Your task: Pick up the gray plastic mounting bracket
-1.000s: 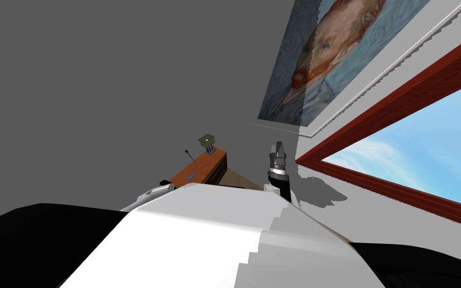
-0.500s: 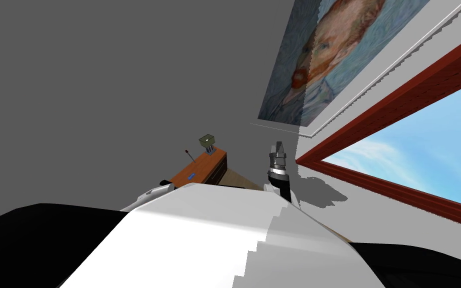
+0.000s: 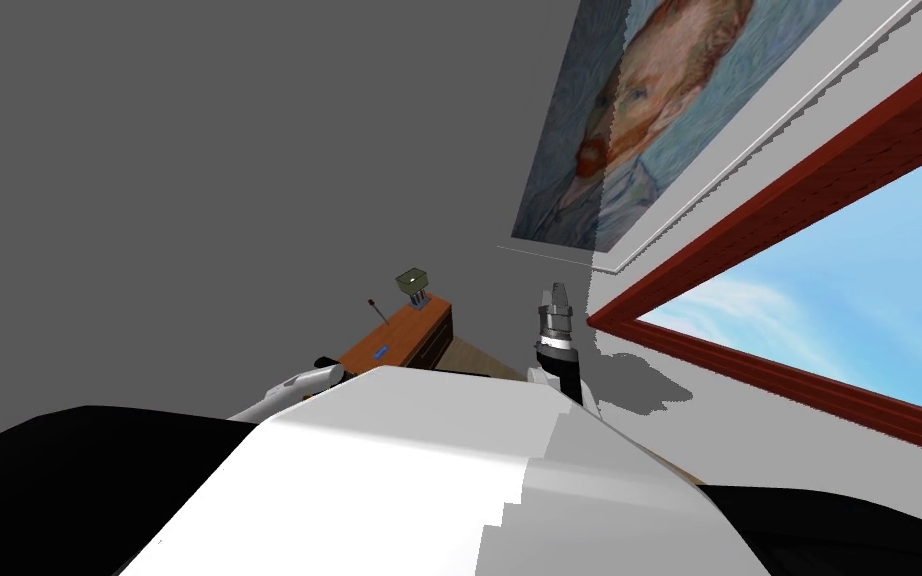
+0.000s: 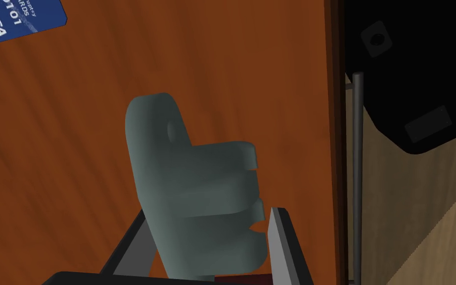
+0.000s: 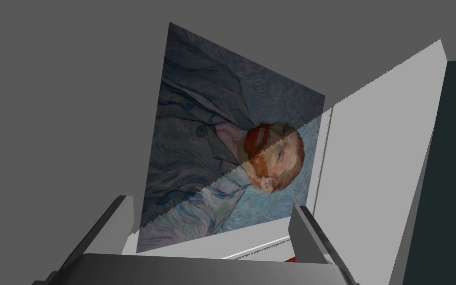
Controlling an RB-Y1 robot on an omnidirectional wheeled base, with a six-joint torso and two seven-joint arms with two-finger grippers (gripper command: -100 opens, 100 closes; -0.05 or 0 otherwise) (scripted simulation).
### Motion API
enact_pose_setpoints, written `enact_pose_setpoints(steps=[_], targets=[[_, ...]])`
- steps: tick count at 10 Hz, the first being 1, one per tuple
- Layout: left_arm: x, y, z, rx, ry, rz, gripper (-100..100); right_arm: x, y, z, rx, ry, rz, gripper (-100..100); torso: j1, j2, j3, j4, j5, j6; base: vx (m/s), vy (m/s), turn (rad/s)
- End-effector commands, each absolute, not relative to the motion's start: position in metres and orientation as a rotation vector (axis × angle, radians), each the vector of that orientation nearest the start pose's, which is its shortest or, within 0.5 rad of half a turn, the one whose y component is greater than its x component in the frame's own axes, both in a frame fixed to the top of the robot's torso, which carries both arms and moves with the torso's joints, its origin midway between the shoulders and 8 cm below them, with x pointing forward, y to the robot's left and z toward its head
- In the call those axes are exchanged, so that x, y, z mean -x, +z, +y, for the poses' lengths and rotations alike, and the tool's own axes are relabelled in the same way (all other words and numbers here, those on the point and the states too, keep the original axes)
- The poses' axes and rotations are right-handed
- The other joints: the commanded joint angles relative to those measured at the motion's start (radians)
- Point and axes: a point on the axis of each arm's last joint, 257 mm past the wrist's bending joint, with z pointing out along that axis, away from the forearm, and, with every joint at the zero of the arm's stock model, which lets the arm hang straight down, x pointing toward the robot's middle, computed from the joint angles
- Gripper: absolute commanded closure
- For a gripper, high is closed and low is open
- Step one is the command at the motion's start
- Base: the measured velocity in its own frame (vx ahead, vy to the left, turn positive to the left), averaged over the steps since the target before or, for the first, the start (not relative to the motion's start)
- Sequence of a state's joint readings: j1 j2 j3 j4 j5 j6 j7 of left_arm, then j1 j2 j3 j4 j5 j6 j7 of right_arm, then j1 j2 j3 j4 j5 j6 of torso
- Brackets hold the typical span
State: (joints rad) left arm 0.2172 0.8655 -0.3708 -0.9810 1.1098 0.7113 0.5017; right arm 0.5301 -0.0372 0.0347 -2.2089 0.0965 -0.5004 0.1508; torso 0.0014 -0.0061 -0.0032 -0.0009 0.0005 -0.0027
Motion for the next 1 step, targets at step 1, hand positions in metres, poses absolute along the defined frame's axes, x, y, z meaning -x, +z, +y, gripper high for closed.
enact_pose_setpoints(steps=[1], targets=[[-0.119, -0.5605, 0.5301, 2.907, -0.001, 1.042, 0, -0.3573, -0.0198, -0.2592, -0.582, 1.109, 0.806, 0, 0.0, 0.0, 0.0, 0.0, 0.0, 0.0, 0.0, 0.0, 0.0]])
